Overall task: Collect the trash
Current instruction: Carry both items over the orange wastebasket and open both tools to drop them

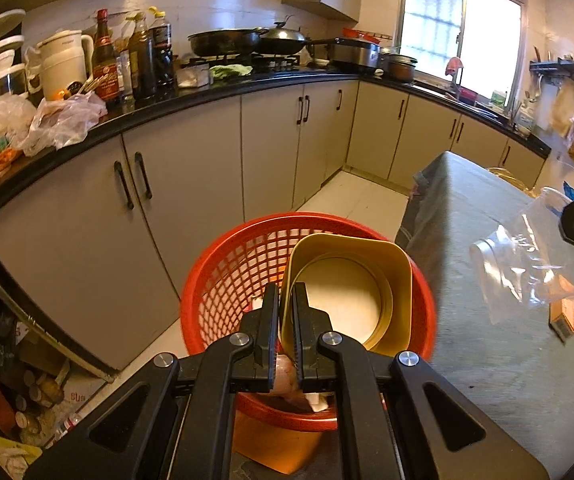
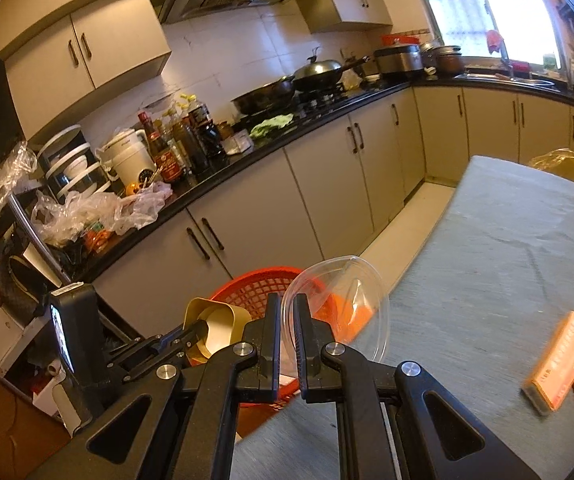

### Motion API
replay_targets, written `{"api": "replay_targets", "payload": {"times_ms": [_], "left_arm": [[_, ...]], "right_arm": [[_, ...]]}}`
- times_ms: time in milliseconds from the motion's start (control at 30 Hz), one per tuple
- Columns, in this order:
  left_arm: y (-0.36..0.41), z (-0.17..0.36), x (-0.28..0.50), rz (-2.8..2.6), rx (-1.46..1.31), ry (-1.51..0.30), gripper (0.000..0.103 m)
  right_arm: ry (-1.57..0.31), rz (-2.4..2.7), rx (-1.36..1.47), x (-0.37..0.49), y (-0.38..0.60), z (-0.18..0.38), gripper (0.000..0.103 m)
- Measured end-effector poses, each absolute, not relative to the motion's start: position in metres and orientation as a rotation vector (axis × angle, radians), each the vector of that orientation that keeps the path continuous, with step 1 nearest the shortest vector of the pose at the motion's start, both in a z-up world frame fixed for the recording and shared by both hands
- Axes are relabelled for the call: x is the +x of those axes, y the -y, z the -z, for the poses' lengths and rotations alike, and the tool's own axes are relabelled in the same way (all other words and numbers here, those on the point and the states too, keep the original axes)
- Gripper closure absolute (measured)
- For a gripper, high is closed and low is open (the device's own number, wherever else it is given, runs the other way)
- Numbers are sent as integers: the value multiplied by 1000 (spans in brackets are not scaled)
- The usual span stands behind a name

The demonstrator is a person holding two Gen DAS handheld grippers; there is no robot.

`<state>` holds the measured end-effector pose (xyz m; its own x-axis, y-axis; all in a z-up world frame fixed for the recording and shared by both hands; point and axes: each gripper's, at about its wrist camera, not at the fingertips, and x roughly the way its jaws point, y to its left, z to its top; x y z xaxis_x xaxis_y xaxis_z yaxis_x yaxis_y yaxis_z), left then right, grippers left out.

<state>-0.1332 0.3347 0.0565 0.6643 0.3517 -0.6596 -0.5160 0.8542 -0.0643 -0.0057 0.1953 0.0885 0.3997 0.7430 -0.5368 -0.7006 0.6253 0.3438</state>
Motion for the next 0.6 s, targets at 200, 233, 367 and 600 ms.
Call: {"api": "replay_targets", "payload": {"times_ms": [200,233,367,600], "left_arm": [[-344,-51,-136,-514,-275,-696,97],[-345,-50,-136,-516,-277,-698,97],[-352,-47,-137,-519,-289,-707,96],[-358,-48,-141,-524,-313,-692,77]], "right_arm": [[-749,-920,48,7,-225,-78,96],[-754,-920,45,9,-230,-76,96],[-777,-917,27,15,-249,-68,94],[-789,-940,-6,18,-266,-61,74]]}}
